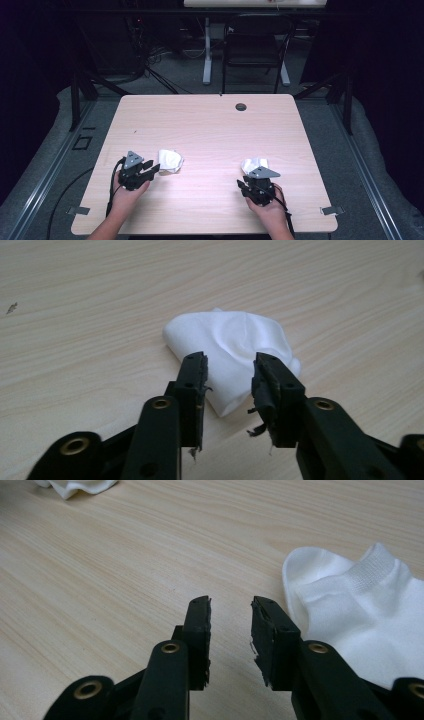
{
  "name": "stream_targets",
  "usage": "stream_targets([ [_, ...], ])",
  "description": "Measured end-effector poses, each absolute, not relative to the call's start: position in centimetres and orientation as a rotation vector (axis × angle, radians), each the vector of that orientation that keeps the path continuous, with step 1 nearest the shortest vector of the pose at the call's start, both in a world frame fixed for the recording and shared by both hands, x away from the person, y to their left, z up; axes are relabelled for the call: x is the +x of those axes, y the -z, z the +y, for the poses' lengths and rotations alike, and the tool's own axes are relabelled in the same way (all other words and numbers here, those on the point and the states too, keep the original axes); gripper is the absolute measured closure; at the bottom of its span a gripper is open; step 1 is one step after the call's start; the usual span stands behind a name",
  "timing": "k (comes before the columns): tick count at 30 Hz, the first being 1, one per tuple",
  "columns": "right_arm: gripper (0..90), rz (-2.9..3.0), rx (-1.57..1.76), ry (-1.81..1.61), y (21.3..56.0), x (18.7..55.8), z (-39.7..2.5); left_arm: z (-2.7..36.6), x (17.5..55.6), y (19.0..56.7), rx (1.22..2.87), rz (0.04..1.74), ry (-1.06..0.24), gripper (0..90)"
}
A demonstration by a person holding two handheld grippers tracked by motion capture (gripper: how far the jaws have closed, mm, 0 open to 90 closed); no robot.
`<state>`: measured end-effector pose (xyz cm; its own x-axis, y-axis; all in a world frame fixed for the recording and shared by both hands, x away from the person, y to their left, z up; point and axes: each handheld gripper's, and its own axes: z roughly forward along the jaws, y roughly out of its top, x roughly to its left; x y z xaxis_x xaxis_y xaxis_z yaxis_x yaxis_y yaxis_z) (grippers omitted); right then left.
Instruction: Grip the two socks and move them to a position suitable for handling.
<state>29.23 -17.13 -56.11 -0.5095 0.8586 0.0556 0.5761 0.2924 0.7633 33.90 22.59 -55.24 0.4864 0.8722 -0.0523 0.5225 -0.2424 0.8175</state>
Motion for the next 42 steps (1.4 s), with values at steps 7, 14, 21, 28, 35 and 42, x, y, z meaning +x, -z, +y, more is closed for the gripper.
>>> stream_targets([
  [7, 72.3, 2.202, 1.31, -1.083, 56.2, 29.3, -17.0, 21.6, 35.5, 54.7, 1.917, 1.161, -0.505, 85.1],
  [14, 72.4, 2.206, 1.311, -1.091, 56.2, 29.3, -17.2, 20.5, 37.2, 56.1, 1.968, 1.179, -0.506, 88.8],
  [21, 72.2, 2.203, 1.331, -1.105, 56.3, 29.4, -17.4, 20.6, 37.6, 57.3, 2.002, 1.202, -0.476, 89.1],
  [28, 71.7, 2.21, 1.327, -1.095, 56.4, 29.4, -17.2, 20.9, 37.7, 57.8, 2.004, 1.207, -0.439, 89.0],
  [35, 71.4, 2.2, 1.336, -1.11, 56.5, 29.4, -17.3, 20.4, 37.4, 58.0, 2.032, 1.184, -0.434, 89.1],
  [42, 70.9, 2.203, 1.337, -1.111, 56.5, 29.5, -17.5, 19.7, 36.9, 58.1, 2.051, 1.141, -0.423, 89.2],
])
